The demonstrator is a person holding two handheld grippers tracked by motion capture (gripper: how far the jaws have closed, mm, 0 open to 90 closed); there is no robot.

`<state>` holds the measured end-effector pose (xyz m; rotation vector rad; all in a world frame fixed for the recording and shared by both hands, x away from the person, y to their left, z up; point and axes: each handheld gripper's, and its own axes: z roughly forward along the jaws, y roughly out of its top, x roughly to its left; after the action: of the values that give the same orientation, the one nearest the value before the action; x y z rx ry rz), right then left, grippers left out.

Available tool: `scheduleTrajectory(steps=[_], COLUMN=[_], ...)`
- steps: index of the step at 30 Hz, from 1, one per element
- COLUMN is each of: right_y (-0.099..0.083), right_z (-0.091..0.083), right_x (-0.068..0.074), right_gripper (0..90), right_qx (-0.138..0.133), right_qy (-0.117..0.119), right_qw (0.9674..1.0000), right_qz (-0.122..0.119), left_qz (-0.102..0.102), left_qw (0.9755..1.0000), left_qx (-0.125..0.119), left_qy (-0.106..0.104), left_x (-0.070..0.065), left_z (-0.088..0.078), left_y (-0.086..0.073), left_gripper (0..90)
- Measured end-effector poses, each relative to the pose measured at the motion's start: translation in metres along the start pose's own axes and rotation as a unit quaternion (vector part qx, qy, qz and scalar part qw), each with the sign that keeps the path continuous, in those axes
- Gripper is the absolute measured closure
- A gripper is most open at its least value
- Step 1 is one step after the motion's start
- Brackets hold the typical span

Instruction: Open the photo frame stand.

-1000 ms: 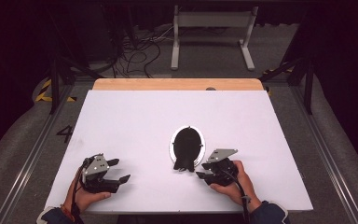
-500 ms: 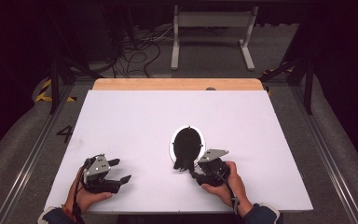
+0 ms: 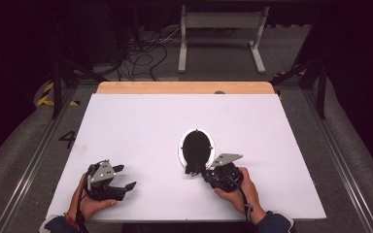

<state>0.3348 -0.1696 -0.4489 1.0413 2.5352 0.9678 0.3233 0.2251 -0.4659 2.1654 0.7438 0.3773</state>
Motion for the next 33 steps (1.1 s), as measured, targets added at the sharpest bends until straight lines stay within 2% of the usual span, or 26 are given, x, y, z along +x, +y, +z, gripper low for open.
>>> scheduleTrajectory(steps=[3, 9, 17, 20, 22, 23, 25, 26, 28, 31, 33], right_y=[-0.001, -0.002, -0.001, 0.001, 0.003, 0.004, 0.005, 0.005, 0.005, 0.006, 0.007], right_z=[-0.001, -0.004, -0.005, -0.002, 0.002, 0.003, 0.004, 0.004, 0.005, 0.006, 0.008], right_x=[-0.003, -0.005, -0.009, -0.013, -0.015, -0.017, -0.021, -0.021, -0.026, -0.031, -0.032], right_gripper=[73.4, 78.2, 74.7, 74.2, 71.3, 68.7, 66.4, 66.4, 63.2, 63.0, 63.9], right_qx=[-0.004, -0.017, -0.035, -0.037, -0.036, -0.037, -0.041, -0.041, -0.043, -0.043, -0.042], right_qy=[0.013, 0.021, 0.042, 0.064, 0.074, 0.082, 0.094, 0.094, 0.114, 0.121, 0.134], right_qw=[0.9998, 0.9995, 0.9976, 0.9957, 0.9951, 0.9939, 0.9919, 0.9919, 0.9888, 0.9863, 0.9834], right_qz=[0.016, 0.014, 0.042, 0.055, 0.056, 0.065, 0.075, 0.075, 0.086, 0.103, 0.115], left_qz=[-0.007, 0.002, 0.0, 0.006, -0.002, -0.006, -0.001, -0.001, 0.0, 0.003, 0.0], left_qw=[1.0, 1.0, 1.0, 0.9999, 0.9999, 0.9999, 0.9998, 0.9998, 0.9996, 0.9993, 0.9994], left_qx=[-0.003, 0.002, 0.002, 0.008, 0.009, 0.012, 0.016, 0.016, 0.026, 0.034, 0.031], left_qy=[0.001, -0.001, -0.005, 0.008, 0.011, 0.01, 0.008, 0.008, 0.008, 0.015, 0.013], left_x=[0.0, -0.002, -0.002, -0.002, -0.002, -0.001, -0.001, -0.001, -0.002, -0.003, -0.003], left_z=[-0.001, 0.001, 0.003, 0.003, 0.003, 0.004, 0.005, 0.005, 0.008, 0.011, 0.012], left_y=[0.0, 0.002, 0.002, 0.003, 0.003, 0.002, 0.002, 0.002, 0.002, 0.004, 0.006], left_gripper=[24.1, 24.0, 23.5, 23.0, 22.9, 22.6, 22.1, 21.9, 21.4, 20.1, 19.7])
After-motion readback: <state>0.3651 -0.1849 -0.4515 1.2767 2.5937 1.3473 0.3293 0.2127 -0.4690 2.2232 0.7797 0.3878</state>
